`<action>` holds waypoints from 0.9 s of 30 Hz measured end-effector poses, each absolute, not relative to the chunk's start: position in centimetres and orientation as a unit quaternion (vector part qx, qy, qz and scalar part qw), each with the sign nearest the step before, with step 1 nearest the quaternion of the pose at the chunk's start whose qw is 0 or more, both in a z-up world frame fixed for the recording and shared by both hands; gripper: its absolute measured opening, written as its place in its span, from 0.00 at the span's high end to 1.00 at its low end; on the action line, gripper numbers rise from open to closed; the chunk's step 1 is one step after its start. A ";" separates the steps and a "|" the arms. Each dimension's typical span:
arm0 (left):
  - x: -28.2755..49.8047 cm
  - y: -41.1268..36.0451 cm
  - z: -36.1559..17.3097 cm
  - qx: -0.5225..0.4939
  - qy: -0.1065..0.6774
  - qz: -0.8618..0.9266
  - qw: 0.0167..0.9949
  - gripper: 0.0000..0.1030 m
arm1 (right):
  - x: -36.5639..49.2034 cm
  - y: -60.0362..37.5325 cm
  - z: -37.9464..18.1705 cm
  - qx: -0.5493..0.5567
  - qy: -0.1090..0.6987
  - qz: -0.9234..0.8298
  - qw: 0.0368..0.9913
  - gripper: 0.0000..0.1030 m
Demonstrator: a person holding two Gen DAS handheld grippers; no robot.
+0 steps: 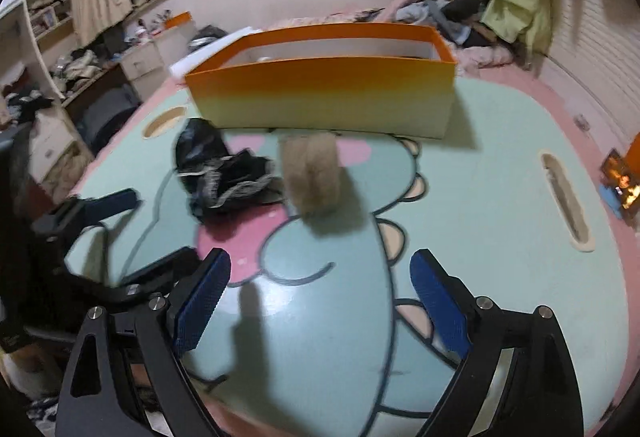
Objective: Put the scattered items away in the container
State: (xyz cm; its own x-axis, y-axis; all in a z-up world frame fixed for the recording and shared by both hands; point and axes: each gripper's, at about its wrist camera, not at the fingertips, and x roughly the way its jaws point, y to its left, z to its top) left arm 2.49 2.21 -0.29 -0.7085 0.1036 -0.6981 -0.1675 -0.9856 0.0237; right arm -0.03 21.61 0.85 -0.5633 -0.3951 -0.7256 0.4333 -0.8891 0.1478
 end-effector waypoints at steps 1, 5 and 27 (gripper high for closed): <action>2.5 2.2 -0.3 -0.375 0.043 0.923 0.073 0.00 | -0.1 21.8 0.8 0.403 0.025 -0.887 0.226 0.11; 2.5 2.2 -0.2 -0.375 0.043 0.923 0.073 0.00 | -0.1 21.8 0.5 0.390 0.040 -0.900 0.191 0.11; 2.5 2.2 -0.1 -0.375 0.042 0.923 0.074 0.00 | 0.1 21.4 0.1 0.381 0.063 -0.903 0.189 0.05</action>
State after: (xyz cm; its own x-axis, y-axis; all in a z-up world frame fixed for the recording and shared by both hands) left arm 2.52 2.15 -0.09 -0.7079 0.1042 -0.6986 -0.1675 -0.9856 0.0227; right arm 0.08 21.43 0.15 -0.6380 -0.2928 -0.7122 0.3896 -0.9205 0.0294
